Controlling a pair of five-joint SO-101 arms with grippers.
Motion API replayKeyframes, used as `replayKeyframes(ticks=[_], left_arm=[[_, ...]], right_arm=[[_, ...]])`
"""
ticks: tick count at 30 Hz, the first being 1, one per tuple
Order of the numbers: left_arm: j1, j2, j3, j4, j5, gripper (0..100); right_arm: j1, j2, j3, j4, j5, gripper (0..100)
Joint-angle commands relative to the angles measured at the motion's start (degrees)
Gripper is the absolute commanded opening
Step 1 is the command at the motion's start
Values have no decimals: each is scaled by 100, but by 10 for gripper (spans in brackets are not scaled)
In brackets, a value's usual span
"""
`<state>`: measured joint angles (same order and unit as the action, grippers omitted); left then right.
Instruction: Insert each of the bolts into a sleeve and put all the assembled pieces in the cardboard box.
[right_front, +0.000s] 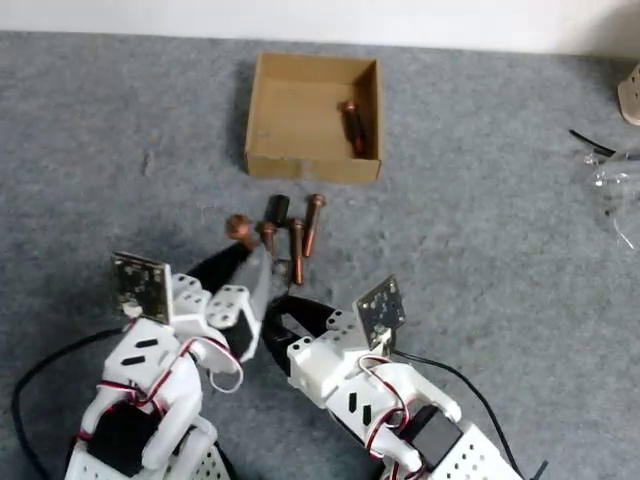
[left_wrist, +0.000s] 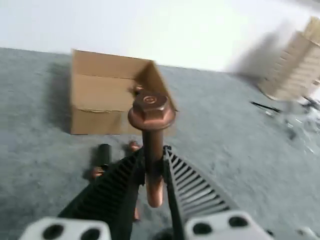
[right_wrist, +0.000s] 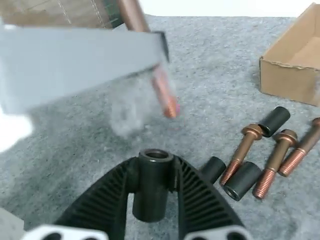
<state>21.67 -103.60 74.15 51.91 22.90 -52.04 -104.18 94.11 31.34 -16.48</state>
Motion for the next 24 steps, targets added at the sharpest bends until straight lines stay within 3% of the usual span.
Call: replayKeyframes(ticks=[1,21,24], left_arm=[[242,-31,-180,88,26,5],[242,-22,-189,774,-246,5],[251,-22,-154,765,-246,5]], right_arm=[[-57,-119,-84,-163,79,4],[-57,-119,-145,268,88,4],[-57,-119,-145,251,466,4]])
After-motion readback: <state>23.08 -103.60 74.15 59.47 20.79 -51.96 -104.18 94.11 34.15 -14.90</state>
